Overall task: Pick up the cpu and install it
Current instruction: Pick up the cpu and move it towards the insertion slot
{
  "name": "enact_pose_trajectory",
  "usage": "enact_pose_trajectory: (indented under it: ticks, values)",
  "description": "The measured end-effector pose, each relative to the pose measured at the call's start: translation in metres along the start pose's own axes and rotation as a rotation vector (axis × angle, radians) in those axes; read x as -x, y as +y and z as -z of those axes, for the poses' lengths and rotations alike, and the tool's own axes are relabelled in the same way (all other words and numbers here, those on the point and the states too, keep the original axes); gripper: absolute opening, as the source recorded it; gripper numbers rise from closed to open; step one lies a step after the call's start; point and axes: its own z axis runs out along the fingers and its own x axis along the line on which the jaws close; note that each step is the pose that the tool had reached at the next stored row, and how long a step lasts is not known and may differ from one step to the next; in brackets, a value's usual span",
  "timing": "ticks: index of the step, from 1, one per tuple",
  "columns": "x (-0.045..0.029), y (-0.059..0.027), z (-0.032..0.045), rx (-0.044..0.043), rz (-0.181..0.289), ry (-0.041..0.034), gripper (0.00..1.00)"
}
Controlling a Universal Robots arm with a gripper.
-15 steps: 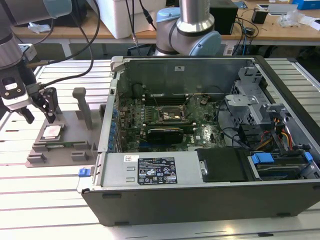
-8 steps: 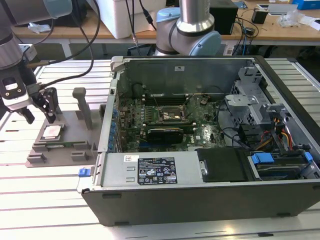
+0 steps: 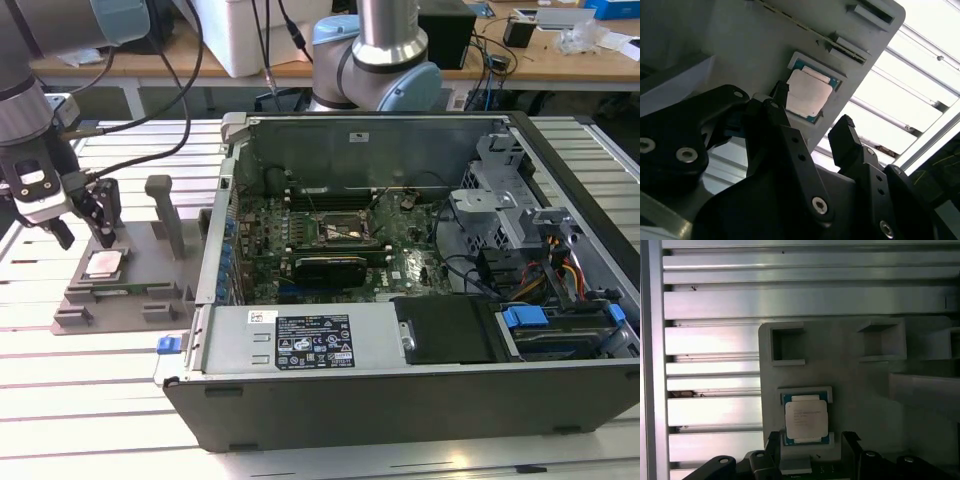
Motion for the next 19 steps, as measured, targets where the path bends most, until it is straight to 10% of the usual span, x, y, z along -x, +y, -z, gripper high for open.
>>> enact_pose_trajectory:
  ticks: [19]
  values:
    - [-0.0001, 0.0001, -0.0122, 0.0003, 0.043, 0.0001, 0.60]
